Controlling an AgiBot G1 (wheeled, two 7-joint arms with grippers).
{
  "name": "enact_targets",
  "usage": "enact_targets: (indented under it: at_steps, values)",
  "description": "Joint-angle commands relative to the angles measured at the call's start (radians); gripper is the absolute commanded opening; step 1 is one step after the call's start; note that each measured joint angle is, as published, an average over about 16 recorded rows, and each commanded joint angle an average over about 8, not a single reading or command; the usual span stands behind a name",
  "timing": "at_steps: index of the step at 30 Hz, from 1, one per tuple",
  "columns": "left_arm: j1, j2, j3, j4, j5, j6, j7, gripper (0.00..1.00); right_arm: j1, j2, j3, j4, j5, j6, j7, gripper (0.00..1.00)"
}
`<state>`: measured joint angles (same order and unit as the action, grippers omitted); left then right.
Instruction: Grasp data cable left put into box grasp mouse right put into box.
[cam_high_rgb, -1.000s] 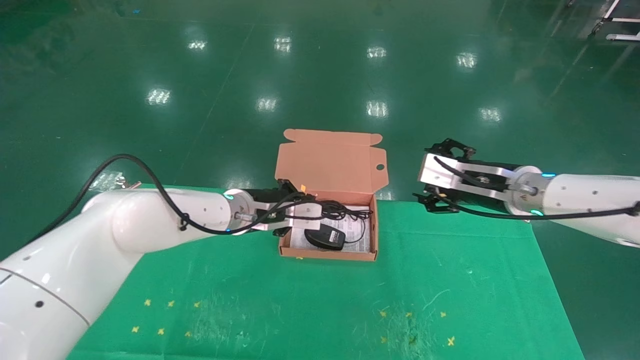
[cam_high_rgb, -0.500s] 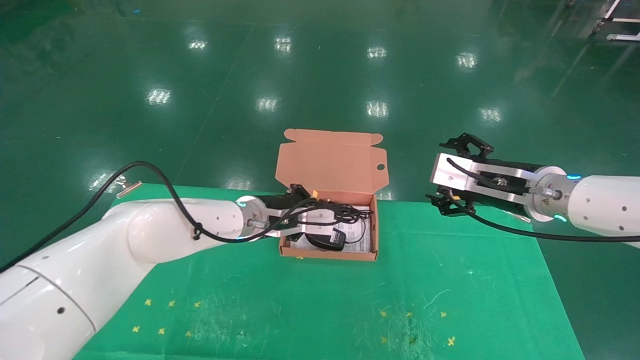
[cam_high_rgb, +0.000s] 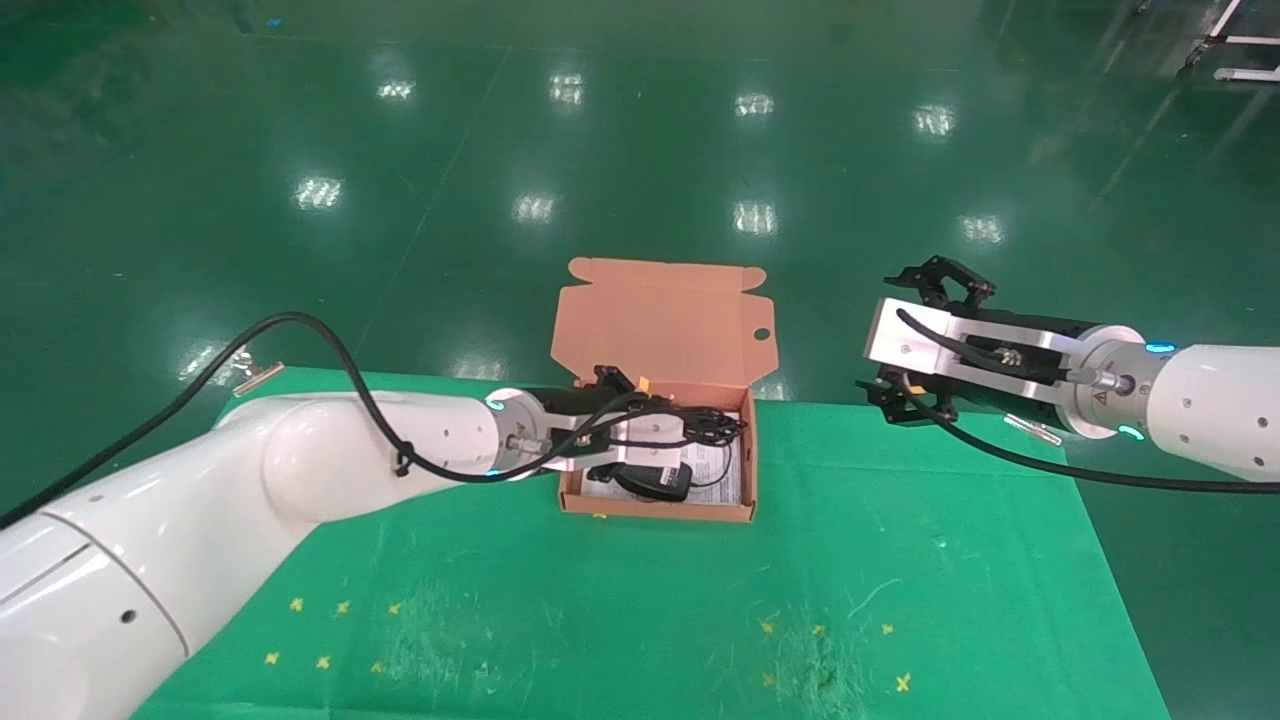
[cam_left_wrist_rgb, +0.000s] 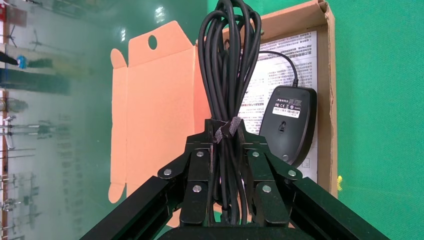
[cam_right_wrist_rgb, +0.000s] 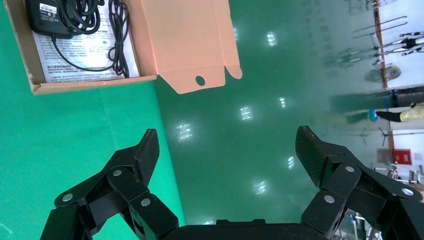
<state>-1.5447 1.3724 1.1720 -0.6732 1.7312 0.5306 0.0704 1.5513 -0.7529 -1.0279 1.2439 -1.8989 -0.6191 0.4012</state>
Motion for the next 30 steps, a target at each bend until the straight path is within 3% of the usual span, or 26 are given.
enact_targets:
  at_steps: [1, 18, 24, 30]
  values:
    - [-0.003, 0.0, 0.009, 0.001, -0.009, -0.002, -0.001, 1.0, 0.0, 0.002, 0.0, 0.006, -0.007, 0.0, 0.004, 1.0]
    - [-0.009, -0.028, -0.011, -0.022, -0.006, 0.0, -0.013, 1.0, 0.003, 0.0, 0.003, -0.005, 0.005, 0.003, -0.004, 1.0]
    - [-0.086, -0.054, -0.041, 0.007, -0.018, -0.028, -0.065, 1.0, 0.036, 0.017, 0.017, 0.019, -0.011, 0.011, -0.02, 1.0]
    - [-0.162, -0.063, -0.058, 0.062, 0.008, -0.074, -0.109, 1.0, 0.085, 0.02, 0.005, 0.053, -0.042, -0.039, -0.066, 1.0]
